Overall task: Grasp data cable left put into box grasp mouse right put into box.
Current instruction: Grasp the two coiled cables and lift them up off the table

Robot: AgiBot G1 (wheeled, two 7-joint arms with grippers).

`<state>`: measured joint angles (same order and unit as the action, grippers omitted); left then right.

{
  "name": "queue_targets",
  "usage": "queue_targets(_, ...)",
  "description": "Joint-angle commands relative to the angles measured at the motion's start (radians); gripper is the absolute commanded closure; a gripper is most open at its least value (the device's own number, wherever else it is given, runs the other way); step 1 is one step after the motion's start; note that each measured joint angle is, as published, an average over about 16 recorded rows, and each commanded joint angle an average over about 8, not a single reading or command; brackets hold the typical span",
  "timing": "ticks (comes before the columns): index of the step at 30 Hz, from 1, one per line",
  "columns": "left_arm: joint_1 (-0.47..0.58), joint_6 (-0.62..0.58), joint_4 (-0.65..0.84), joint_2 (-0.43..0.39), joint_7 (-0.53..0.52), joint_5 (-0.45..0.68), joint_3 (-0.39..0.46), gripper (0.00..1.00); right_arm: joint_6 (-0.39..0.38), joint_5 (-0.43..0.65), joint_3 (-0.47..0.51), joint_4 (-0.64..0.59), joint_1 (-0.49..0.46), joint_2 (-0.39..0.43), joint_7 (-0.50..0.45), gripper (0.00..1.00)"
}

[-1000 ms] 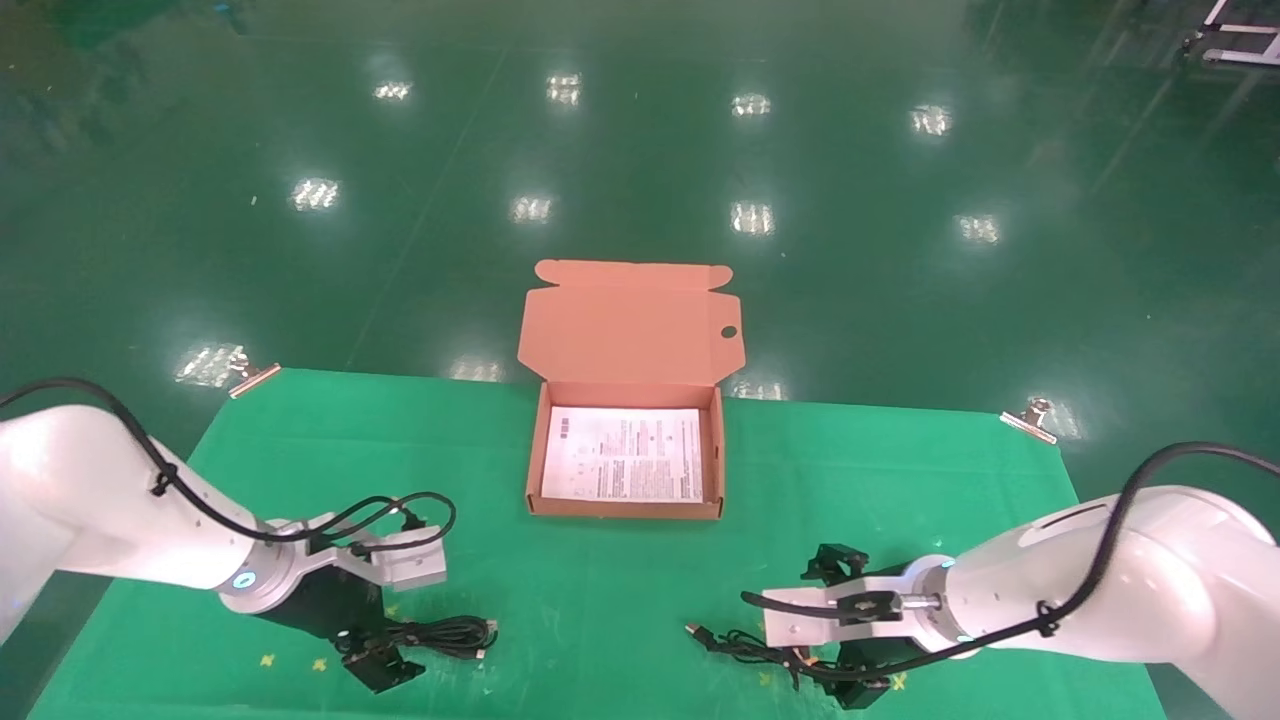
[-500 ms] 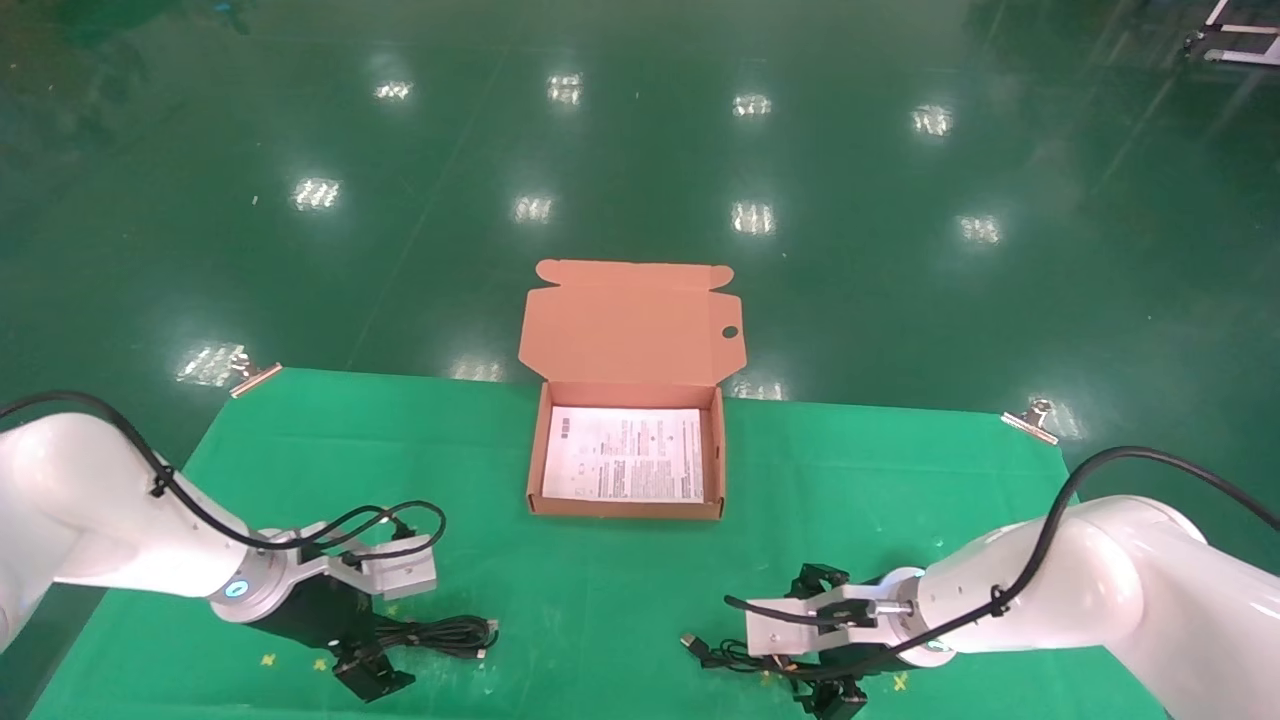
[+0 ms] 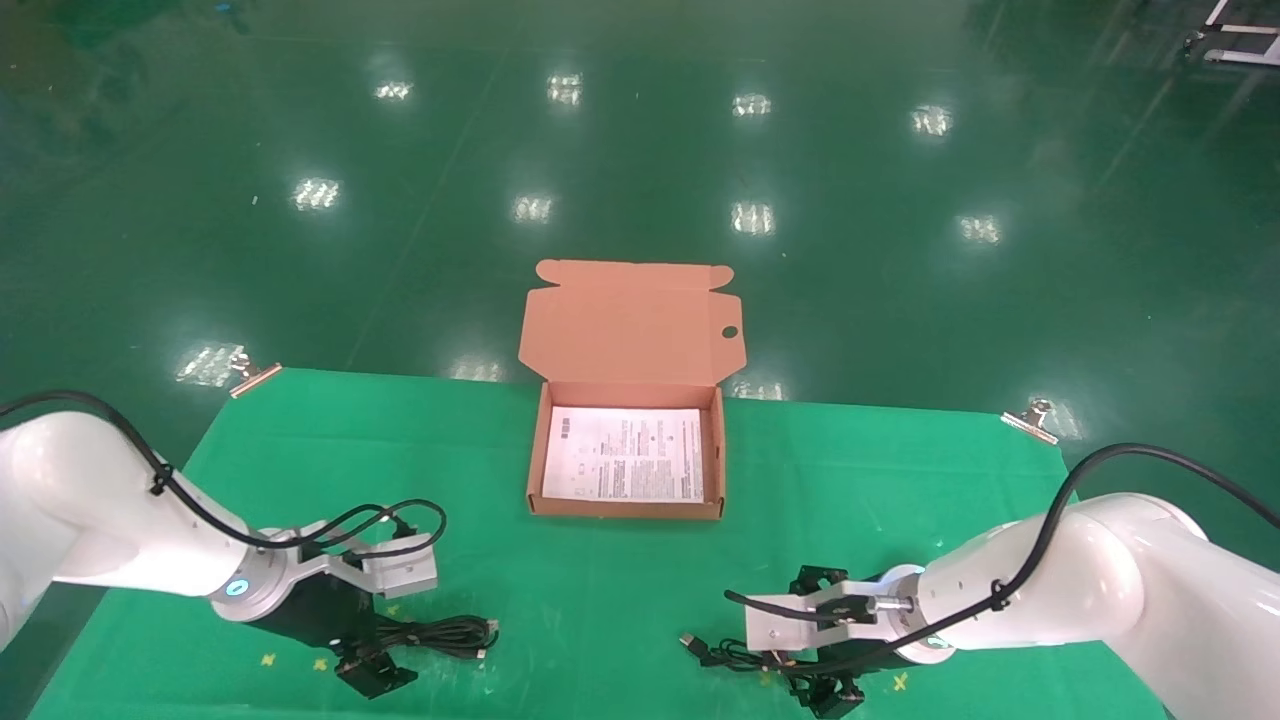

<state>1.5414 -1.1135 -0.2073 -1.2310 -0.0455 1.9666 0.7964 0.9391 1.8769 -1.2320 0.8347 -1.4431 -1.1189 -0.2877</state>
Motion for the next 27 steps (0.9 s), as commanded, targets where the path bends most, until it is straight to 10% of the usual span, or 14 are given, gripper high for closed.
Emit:
queue_targets(1, -0.001, 0.000, -0.003, 0.001, -0.001, 0.000, 0.000, 1.00, 0.001, 0.001, 0.000, 0.003, 0.000, 0.001, -0.001, 1.00)
queue_targets(27, -0.003, -0.003, -0.012, 0.003, -0.004, 0.001, 0.001, 1.00, 0.003, 0.005, -0.002, 0.012, -0.001, 0.004, -0.005, 1.00)
